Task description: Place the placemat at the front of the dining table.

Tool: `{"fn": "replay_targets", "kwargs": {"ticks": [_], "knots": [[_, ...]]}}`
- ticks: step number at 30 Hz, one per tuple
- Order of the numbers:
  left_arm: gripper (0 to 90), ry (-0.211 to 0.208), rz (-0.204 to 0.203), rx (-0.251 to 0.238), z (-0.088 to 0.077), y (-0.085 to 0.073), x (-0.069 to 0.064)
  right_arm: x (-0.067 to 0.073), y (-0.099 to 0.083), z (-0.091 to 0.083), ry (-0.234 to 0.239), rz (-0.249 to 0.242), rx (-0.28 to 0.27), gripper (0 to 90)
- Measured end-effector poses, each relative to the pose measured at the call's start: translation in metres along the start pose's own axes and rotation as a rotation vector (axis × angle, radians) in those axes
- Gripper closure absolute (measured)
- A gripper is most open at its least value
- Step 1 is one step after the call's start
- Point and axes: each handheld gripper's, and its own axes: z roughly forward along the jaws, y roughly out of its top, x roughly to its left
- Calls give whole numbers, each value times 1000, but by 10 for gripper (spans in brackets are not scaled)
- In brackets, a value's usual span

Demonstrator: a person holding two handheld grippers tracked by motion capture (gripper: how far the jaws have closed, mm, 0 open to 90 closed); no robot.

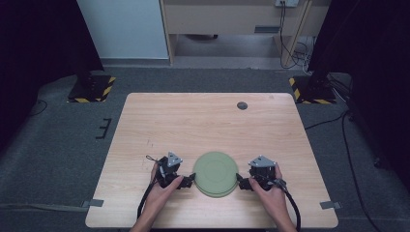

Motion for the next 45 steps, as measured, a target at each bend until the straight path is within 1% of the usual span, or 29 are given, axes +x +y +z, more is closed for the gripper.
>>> {"fn": "replay_targets", "kwargs": {"ticks": [1,7,9,11,13,14,16,19,20,22,26,28,31,34,36,39,40,45], "knots": [[1,3,6,1,1,1,0,0,0,1,-3,4,-4,22],[2,11,-3,-3,2,2,1,-1,1,3,-24,15,-14,25],[25,10,-3,-3,2,2,0,-2,1,3,-20,17,-13,36],[33,10,5,-5,1,2,-1,0,1,1,-11,7,-14,42],[35,12,10,-3,0,2,-2,1,1,-1,-6,7,-15,43],[34,15,11,-3,0,2,-3,3,1,-2,3,0,-18,43],[29,14,7,-2,0,2,-2,4,1,-2,3,-9,-16,42],[16,16,6,-1,1,2,-2,4,1,-2,2,-6,-16,33],[13,21,6,0,1,3,-2,3,1,-1,2,7,-12,21],[12,23,2,1,2,3,-2,2,1,0,1,11,-12,15],[12,30,-6,-4,4,4,-1,2,2,1,-7,16,-15,14],[12,38,-9,-7,5,5,0,2,3,3,-20,17,-17,14],[10,39,-9,-8,6,6,1,2,4,4,-32,21,-19,14],[5,37,-24,-13,9,7,3,0,5,6,-43,28,-28,22],[6,35,-21,-14,9,8,3,0,5,6,-51,32,-32,34],[24,36,-15,-15,9,8,3,1,5,5,-48,31,-33,48],[30,40,-11,-13,8,8,2,1,4,3,-39,21,-30,44],[29,36,0,-12,7,8,-1,4,3,-1,-27,14,-25,43]]}}
